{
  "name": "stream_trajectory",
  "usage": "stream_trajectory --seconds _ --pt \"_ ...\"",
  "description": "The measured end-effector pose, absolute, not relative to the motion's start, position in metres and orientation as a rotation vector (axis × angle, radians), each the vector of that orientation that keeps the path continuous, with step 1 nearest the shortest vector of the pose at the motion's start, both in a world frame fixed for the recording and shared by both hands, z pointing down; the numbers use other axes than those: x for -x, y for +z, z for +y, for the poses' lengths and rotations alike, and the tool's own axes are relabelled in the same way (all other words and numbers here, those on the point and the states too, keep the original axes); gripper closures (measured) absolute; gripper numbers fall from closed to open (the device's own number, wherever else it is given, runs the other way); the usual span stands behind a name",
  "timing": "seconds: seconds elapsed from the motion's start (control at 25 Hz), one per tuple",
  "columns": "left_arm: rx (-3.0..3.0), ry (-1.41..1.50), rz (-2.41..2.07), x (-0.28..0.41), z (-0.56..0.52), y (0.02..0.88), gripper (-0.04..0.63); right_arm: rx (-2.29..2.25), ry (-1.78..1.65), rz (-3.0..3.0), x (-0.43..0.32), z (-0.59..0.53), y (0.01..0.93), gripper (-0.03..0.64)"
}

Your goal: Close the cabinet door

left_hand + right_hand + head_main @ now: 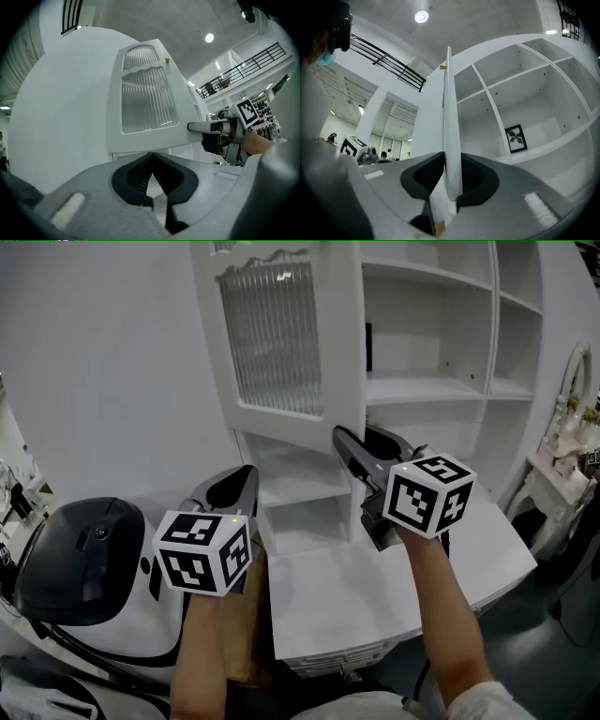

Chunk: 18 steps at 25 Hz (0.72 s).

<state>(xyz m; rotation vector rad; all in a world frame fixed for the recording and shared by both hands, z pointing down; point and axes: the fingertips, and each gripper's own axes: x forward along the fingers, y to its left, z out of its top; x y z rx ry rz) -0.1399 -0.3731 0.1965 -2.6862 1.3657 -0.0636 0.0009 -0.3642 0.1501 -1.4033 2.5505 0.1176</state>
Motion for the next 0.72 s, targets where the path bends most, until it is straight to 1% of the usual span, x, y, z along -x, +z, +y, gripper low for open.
stream_trajectory --seconds 0.36,0.72 --pt "2.692 -0.067 1.32 0.107 -0.395 0.194 0.595 1.378 0.12 2.554 -0.022 -0.386 0.15 0.509" --pt "2.689 -0.068 1.324 0.087 -0.419 0.194 0.595 1.451 0.123 2.513 -0.047 -0.413 0.15 0.472"
